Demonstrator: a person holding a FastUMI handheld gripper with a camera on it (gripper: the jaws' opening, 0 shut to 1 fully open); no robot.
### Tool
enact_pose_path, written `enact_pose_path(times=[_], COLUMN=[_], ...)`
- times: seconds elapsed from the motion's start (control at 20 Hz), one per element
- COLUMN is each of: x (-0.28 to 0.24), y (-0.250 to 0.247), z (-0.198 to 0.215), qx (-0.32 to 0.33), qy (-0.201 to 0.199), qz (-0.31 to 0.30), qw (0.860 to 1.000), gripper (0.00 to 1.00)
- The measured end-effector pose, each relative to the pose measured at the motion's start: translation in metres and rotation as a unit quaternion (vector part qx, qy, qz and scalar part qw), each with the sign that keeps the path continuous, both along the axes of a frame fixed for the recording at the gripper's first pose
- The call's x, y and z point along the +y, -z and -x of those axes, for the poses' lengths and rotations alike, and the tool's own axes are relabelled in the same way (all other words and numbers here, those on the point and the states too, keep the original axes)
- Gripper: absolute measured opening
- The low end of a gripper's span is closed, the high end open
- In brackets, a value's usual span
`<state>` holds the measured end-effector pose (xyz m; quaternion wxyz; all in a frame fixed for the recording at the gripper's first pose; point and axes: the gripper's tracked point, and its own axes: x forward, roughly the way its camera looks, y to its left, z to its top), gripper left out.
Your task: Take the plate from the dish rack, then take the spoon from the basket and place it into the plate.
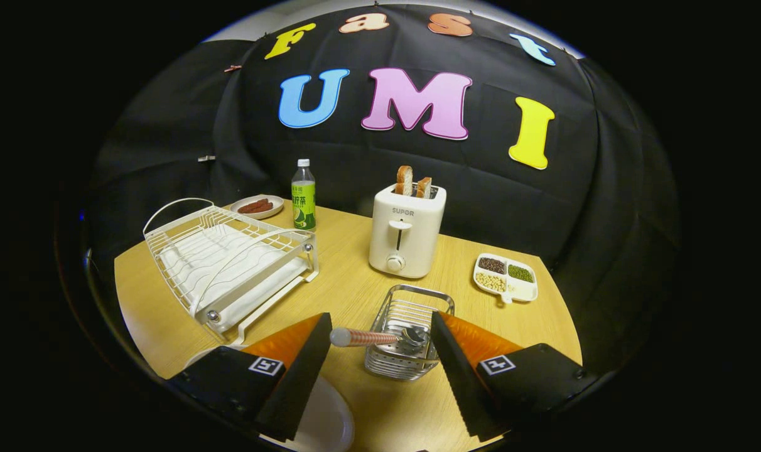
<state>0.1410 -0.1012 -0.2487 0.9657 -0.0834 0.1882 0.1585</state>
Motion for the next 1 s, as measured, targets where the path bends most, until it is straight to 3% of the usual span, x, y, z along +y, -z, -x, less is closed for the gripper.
enact_pose_path(times=[0.15, 0.3, 0.45, 0.65, 0.85, 1.0], x=[0.005, 0.006, 0.008, 0.006, -0.016, -0.024], y=[0.008, 0.008, 0.005, 0.0, -0.012, -0.013], z=[-0.009, -0.018, -0.021, -0.024, -0.034, -0.037], qx=[0.003, 0.004, 0.012, 0.009, 0.002, 0.013], qy=[-0.003, 0.005, 0.014, 0.023, 0.062, 0.067], qz=[0.0, -0.01, -0.021, -0.015, -0.001, 0.006], qw=[1.0, 1.0, 1.0, 1.0, 0.998, 0.998], gripper=[0.9, 0.72, 0.68, 0.41, 0.26, 0.18])
